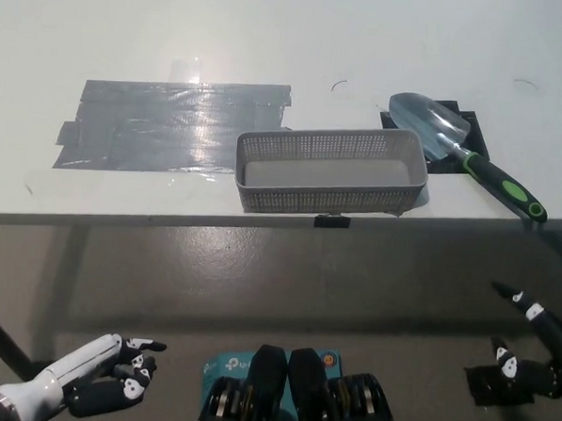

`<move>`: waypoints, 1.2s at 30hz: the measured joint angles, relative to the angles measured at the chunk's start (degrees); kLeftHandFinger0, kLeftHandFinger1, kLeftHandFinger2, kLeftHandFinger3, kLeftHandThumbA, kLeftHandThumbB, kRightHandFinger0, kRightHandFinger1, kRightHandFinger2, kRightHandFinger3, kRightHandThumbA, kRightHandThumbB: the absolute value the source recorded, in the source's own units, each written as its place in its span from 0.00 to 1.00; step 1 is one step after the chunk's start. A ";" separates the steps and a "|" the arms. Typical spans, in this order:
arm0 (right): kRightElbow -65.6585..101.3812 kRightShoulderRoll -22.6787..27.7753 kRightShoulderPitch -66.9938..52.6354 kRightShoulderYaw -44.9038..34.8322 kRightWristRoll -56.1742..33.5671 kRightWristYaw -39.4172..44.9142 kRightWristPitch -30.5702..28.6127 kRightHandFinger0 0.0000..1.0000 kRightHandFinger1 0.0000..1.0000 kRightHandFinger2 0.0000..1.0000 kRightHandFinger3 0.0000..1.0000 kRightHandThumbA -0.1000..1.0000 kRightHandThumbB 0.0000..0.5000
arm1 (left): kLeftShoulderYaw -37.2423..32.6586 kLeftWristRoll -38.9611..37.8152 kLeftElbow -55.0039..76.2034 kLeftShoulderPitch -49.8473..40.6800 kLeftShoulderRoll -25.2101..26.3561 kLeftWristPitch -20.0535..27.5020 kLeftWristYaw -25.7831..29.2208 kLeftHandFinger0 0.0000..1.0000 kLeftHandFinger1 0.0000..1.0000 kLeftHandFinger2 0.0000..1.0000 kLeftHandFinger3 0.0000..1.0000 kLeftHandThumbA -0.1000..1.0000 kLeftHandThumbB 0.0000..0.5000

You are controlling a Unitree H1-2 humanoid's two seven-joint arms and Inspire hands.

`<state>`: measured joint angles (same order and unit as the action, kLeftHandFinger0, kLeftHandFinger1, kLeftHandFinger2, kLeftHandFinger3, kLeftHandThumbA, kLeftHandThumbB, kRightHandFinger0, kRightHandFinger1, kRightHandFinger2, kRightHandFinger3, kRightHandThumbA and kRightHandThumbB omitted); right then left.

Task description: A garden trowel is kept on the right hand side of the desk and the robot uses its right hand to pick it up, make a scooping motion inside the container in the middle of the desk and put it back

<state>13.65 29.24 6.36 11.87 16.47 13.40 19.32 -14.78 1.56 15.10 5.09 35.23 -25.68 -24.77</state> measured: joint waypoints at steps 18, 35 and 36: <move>2.59 -3.87 21.04 -1.80 14.38 -4.42 -1.10 1.00 1.00 1.00 1.00 0.63 0.63 | 0.04 1.09 0.64 -0.09 -0.48 -0.45 -2.15 0.78 0.85 0.91 1.00 1.00 0.66; -22.81 -7.38 28.19 2.96 20.50 -5.15 -1.22 1.00 1.00 1.00 1.00 0.83 0.85 | 0.04 2.04 0.89 -0.27 -0.48 -0.51 -2.42 0.78 0.85 0.92 1.00 1.00 0.60; -24.04 -7.46 29.03 3.31 20.65 -4.96 -1.04 1.00 1.00 1.00 1.00 0.83 0.85 | 0.05 2.07 0.92 -0.30 -0.48 -0.52 -2.50 0.78 0.84 0.91 1.00 1.00 0.62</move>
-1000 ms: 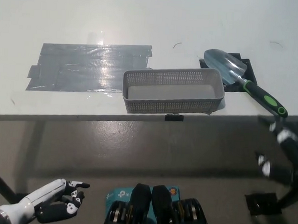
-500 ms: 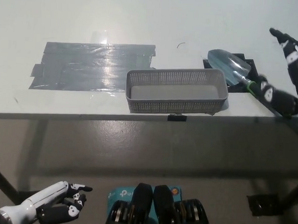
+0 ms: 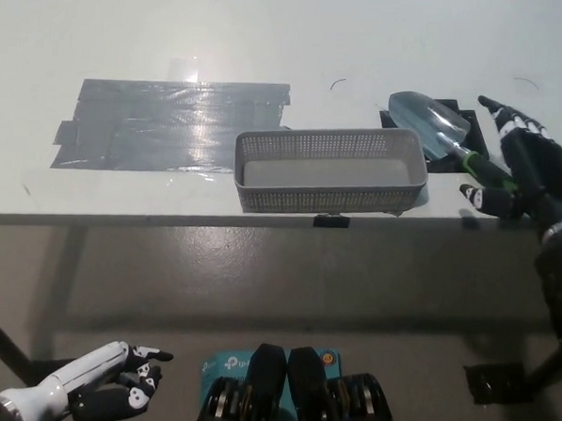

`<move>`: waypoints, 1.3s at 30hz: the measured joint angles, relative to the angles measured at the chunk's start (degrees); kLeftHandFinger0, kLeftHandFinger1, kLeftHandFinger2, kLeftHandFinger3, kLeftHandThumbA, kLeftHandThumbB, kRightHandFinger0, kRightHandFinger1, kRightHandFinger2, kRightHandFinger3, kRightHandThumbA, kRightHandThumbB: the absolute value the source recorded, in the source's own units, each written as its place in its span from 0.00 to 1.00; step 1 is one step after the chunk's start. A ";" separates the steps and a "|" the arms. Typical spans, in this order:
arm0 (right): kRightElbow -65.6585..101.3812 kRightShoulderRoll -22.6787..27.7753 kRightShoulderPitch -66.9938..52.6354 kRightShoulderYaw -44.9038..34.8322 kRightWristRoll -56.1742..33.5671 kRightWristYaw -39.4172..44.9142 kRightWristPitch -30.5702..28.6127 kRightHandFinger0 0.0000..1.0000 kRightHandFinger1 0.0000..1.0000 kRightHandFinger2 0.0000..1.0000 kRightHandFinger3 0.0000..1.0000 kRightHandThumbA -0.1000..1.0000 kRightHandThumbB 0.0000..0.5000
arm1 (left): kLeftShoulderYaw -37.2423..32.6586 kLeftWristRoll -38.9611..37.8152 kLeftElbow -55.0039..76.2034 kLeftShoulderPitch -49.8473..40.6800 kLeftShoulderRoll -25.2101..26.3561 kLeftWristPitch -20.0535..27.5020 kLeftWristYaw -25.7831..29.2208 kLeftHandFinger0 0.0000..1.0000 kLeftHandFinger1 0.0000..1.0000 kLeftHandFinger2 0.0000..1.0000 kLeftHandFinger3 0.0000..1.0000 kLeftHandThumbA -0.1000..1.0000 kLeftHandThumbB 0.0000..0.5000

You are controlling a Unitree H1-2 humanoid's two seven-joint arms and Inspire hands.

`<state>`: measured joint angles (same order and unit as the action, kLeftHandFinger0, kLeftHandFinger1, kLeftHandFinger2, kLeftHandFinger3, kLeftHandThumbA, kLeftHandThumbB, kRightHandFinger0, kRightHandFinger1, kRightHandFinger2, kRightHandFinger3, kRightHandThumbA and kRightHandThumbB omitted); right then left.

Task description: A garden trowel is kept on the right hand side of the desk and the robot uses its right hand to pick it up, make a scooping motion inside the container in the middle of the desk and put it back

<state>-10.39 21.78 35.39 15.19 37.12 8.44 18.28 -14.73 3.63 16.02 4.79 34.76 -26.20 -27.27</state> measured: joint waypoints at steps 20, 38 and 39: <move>-24.77 1.43 12.22 1.89 0.41 1.11 -1.09 1.00 1.00 1.00 1.00 0.78 0.87 | 0.39 0.35 1.44 -1.12 0.06 0.00 -1.00 0.76 0.83 0.90 1.00 1.00 0.60; -25.46 1.14 10.78 6.00 0.66 1.23 -1.44 1.00 1.00 1.00 1.00 0.65 0.67 | 0.84 1.23 1.69 -0.95 0.20 -0.01 -2.77 0.81 0.87 0.93 1.00 1.00 0.89; -25.46 1.14 10.69 6.11 0.67 1.26 -1.43 1.00 1.00 1.00 1.00 0.65 0.67 | 0.91 1.24 1.69 -0.95 0.20 -0.01 -2.92 0.81 0.87 0.93 1.00 1.00 0.90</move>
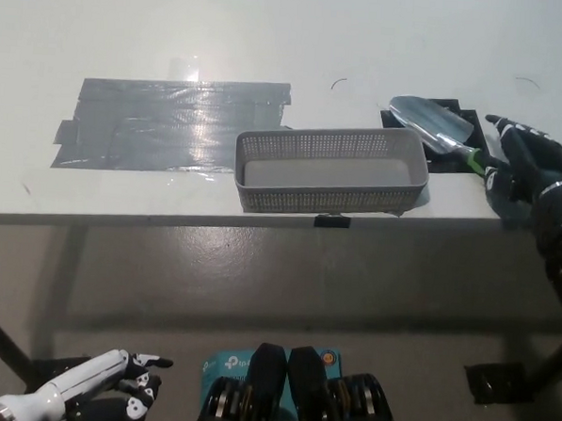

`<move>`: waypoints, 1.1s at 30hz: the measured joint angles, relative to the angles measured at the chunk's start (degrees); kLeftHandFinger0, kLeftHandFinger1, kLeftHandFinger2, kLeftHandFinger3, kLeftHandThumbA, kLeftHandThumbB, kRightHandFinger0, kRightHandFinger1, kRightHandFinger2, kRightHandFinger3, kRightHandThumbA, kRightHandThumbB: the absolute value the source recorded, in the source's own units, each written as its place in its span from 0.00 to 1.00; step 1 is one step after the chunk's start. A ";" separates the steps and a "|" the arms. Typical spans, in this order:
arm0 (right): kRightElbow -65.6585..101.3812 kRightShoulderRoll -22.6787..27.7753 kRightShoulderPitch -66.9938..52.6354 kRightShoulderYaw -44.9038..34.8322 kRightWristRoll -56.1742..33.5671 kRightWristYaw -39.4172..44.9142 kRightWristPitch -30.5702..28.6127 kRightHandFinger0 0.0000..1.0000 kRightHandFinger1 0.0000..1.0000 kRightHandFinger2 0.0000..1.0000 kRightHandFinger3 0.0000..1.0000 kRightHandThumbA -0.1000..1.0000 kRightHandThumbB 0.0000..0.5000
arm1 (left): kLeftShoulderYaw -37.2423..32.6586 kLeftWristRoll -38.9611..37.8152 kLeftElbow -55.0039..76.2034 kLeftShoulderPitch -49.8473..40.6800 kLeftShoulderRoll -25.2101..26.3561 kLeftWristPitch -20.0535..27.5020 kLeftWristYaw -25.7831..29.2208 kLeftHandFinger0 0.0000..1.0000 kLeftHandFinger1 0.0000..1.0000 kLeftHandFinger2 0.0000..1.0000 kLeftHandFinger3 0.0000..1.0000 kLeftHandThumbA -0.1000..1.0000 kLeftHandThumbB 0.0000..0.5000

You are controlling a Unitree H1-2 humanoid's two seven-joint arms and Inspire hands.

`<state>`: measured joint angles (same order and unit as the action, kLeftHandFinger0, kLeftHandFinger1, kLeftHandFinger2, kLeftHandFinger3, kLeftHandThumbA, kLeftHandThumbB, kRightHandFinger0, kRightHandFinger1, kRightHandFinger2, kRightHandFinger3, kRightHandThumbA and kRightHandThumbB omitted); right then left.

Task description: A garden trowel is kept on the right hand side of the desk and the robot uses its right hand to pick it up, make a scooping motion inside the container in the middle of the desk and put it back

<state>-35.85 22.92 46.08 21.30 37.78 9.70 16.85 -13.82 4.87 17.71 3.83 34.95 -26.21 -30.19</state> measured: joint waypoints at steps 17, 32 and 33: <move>-6.85 1.75 0.69 0.98 0.32 1.42 2.00 1.00 1.00 1.00 1.00 0.59 0.76 | 1.17 0.18 -0.01 0.93 -0.09 0.00 -0.62 0.82 0.87 0.89 0.95 1.00 0.92; -2.07 3.49 2.65 12.71 4.72 7.74 4.28 1.00 1.00 1.00 1.00 0.73 0.91 | 1.61 0.30 0.01 1.88 -0.21 0.00 -1.32 0.79 0.80 0.79 0.84 1.00 0.94; -1.40 3.63 2.57 12.87 4.77 8.23 4.24 1.00 1.00 1.00 1.00 0.75 0.91 | 1.62 0.32 0.01 1.88 -0.20 0.00 -1.36 0.79 0.80 0.78 0.83 1.00 0.96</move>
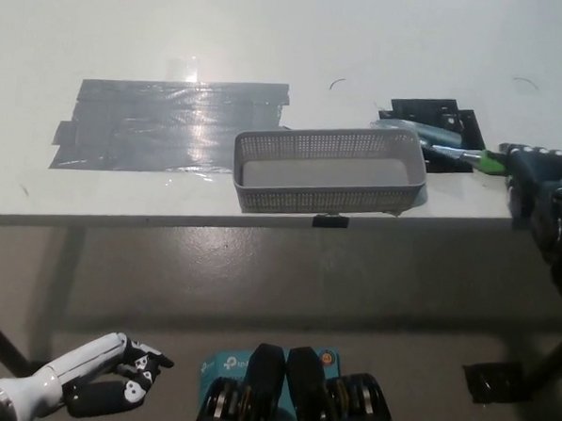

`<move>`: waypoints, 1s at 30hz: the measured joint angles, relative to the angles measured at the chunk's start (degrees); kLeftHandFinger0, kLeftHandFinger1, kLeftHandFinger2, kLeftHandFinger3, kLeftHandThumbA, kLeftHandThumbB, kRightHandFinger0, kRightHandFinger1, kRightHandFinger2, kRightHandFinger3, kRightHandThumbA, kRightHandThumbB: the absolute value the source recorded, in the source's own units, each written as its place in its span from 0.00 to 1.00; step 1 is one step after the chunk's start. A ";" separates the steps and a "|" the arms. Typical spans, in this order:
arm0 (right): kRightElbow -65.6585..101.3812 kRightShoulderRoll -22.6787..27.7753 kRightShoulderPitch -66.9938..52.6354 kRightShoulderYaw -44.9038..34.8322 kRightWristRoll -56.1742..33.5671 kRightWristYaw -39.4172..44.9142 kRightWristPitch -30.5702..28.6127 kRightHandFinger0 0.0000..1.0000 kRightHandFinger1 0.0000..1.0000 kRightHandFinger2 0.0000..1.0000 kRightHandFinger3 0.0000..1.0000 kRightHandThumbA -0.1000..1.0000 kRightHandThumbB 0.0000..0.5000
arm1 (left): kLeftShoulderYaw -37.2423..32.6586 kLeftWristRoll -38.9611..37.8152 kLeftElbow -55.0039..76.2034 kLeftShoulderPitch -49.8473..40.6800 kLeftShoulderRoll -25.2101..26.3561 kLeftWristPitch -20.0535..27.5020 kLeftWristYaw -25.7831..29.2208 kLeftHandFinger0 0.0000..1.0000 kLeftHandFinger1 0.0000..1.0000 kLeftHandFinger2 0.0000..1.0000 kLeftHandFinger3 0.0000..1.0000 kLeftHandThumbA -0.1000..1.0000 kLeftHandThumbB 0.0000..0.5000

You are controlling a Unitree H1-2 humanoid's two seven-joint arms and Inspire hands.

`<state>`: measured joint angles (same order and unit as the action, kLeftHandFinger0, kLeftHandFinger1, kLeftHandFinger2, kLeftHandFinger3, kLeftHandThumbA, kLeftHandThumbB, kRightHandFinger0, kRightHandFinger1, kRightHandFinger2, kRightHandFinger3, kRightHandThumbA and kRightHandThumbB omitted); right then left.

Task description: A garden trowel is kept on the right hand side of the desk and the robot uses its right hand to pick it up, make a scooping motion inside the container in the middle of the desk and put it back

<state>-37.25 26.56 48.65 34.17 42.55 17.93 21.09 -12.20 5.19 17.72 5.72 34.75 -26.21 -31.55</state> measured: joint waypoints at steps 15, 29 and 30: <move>9.59 2.97 -1.10 -1.07 -3.45 10.52 -7.87 1.00 1.00 1.00 1.00 0.73 0.97 | -0.01 1.18 0.00 0.30 0.00 0.00 -1.52 0.77 0.77 0.75 0.81 1.00 0.85; -0.25 1.92 3.32 -2.16 -4.21 13.76 -8.08 1.00 1.00 1.00 1.00 0.88 1.00 | 0.05 1.77 0.08 0.74 0.06 0.00 -3.03 0.77 0.73 0.70 0.76 1.00 0.93; -0.73 1.65 3.32 -2.44 -4.20 13.38 -8.06 1.00 1.00 1.00 1.00 0.86 1.00 | 0.08 1.85 0.09 0.80 0.06 0.00 -3.19 0.77 0.73 0.70 0.76 1.00 0.92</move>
<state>-37.98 28.21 51.96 31.73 38.36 31.31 13.03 -12.12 7.04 17.81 6.52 34.81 -26.21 -34.75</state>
